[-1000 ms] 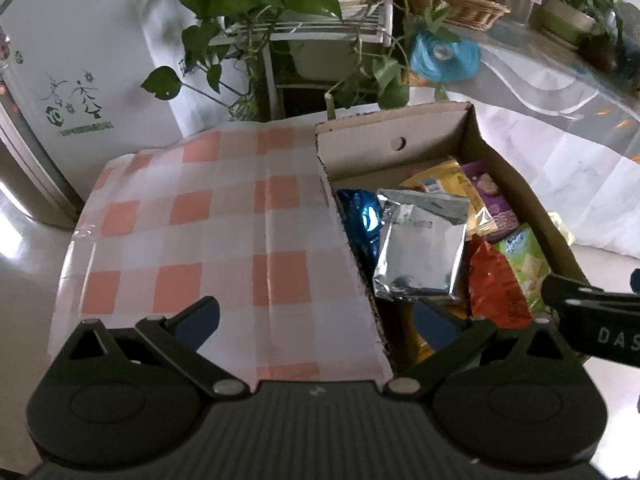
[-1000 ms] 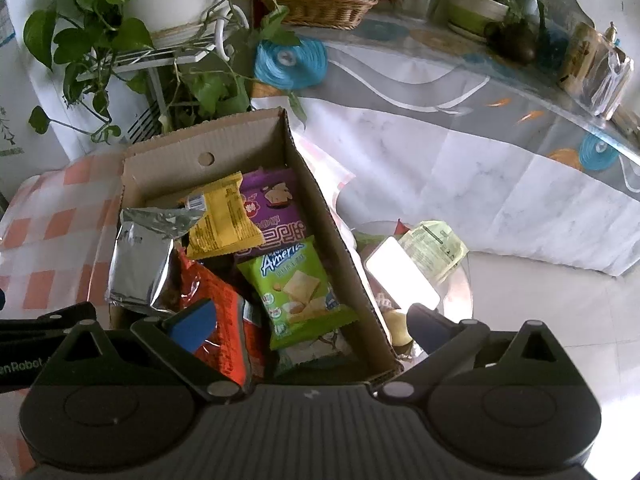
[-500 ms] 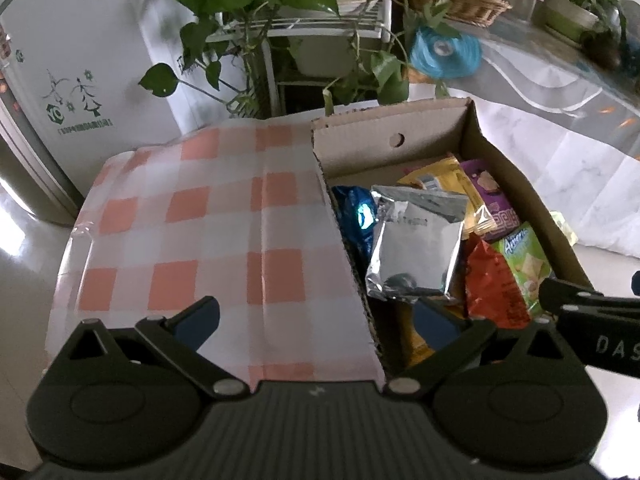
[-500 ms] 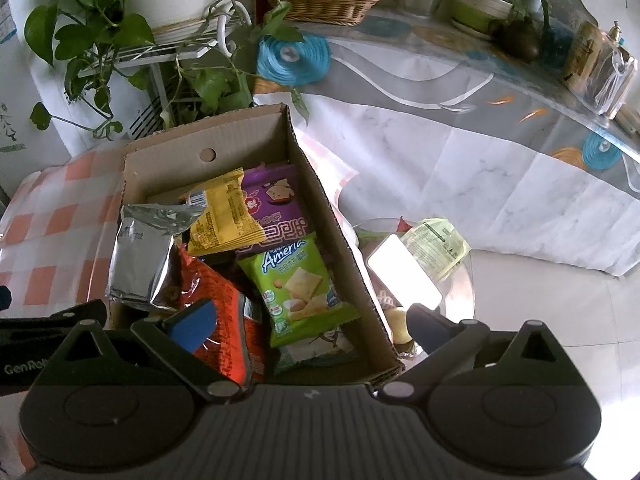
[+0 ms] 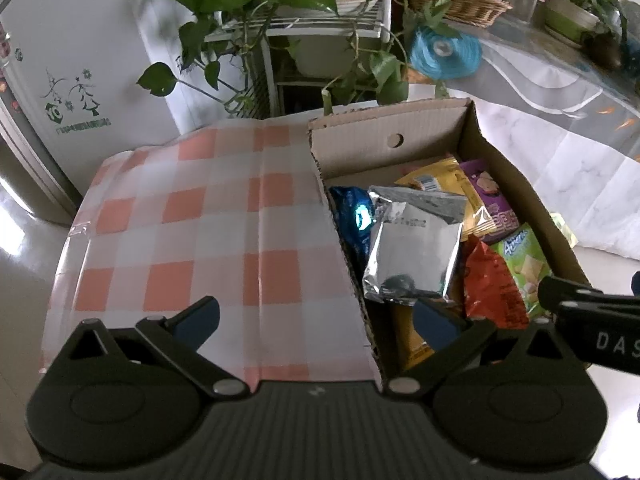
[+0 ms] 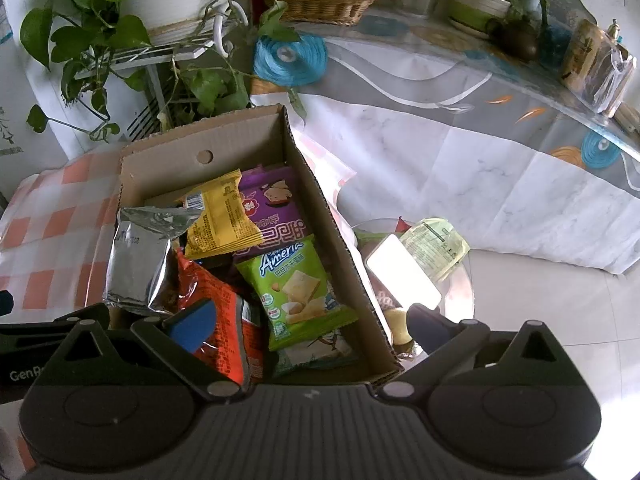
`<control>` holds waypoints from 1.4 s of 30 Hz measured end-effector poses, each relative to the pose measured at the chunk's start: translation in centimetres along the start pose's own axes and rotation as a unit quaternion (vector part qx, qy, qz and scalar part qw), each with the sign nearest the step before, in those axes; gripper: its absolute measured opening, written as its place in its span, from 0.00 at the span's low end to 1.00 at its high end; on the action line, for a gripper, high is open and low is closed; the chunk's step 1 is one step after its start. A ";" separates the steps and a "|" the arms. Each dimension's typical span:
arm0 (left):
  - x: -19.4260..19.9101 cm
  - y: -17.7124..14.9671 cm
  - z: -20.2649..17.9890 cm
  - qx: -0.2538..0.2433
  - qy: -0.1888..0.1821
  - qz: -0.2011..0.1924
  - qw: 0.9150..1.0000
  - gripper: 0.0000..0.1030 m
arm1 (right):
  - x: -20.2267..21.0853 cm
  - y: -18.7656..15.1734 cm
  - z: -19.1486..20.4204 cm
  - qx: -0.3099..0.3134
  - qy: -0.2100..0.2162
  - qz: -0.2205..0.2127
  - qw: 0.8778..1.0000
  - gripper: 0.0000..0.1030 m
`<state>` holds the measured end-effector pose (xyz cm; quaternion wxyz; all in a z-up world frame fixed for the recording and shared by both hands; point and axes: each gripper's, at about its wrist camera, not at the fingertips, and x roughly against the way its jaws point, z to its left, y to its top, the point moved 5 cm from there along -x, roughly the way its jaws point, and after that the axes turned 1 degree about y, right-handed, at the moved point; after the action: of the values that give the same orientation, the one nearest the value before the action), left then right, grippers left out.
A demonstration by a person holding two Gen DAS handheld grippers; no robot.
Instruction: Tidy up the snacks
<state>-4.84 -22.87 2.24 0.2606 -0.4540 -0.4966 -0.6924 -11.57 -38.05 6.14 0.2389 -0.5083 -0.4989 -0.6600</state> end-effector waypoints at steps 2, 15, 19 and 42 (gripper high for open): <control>-0.1 0.0 0.1 0.002 -0.001 0.003 1.000 0.99 | -0.1 0.0 0.1 0.001 0.002 0.002 1.000 1.00; -1.1 0.5 0.9 0.016 0.008 0.017 1.000 0.99 | -1.0 0.8 1.1 0.016 0.013 0.013 1.000 1.00; -1.3 0.7 1.0 0.016 0.015 0.016 1.000 0.99 | -1.3 1.1 1.3 0.019 0.016 0.014 1.000 1.00; -2.2 1.3 1.4 0.027 0.006 0.027 0.999 0.98 | -2.0 1.9 1.7 0.016 0.014 0.016 1.000 1.00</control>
<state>-2.26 -22.30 1.01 0.2942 -0.4554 -0.5014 -0.6743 -8.53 -37.63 5.13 0.2649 -0.5031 -0.4977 -0.6550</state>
